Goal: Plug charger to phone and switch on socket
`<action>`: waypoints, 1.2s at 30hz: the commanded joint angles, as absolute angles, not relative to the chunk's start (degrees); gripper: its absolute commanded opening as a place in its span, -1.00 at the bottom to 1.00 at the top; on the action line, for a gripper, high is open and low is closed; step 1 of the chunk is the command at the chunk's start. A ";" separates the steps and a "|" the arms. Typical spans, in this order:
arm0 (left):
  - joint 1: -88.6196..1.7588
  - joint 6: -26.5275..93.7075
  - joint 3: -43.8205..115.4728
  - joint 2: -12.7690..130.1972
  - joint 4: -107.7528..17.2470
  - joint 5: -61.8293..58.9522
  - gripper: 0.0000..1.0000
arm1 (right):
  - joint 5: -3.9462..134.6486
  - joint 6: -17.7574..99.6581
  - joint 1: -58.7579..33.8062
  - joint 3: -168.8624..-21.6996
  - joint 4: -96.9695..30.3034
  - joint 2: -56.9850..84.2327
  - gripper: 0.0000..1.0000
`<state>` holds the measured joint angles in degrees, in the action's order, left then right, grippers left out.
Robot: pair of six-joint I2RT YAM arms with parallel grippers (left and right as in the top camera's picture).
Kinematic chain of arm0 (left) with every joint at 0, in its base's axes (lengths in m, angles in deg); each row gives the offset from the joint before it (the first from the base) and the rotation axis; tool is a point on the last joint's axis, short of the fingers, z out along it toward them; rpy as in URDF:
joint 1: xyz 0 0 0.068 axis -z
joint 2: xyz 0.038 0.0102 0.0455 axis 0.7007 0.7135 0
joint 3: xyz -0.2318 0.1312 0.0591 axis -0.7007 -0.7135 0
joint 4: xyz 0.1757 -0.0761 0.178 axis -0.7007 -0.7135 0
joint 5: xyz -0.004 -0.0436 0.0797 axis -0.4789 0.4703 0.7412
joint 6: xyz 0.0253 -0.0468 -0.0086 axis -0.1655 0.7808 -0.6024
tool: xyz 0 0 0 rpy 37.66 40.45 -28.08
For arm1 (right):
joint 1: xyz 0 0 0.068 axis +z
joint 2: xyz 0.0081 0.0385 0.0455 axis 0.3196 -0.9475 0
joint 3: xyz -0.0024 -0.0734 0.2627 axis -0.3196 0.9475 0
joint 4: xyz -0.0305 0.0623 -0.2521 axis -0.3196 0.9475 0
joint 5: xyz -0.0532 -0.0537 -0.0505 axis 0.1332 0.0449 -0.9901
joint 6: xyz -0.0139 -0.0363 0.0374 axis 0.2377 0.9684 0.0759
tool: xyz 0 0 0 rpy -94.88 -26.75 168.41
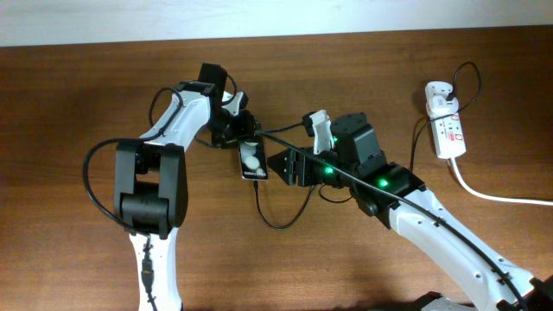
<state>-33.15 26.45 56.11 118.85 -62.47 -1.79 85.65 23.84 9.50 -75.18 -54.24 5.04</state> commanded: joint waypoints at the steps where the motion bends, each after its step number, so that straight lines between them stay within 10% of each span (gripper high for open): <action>1: -33.39 25.69 55.26 120.25 -63.32 9.23 0.01 | 85.12 24.62 9.09 -75.25 -54.24 4.89 0.31; 22: -34.52 25.67 67.89 107.71 -73.61 13.62 0.15 | 85.95 29.65 9.09 -75.31 -47.05 6.12 0.31; 29: -34.52 25.69 68.79 88.36 -76.83 13.60 0.92 | 72.33 32.36 7.69 -76.08 -33.32 16.15 0.41; 36: -34.52 25.71 68.74 85.48 -79.97 13.60 0.98 | 71.98 38.15 -15.02 -89.15 -12.73 20.67 0.13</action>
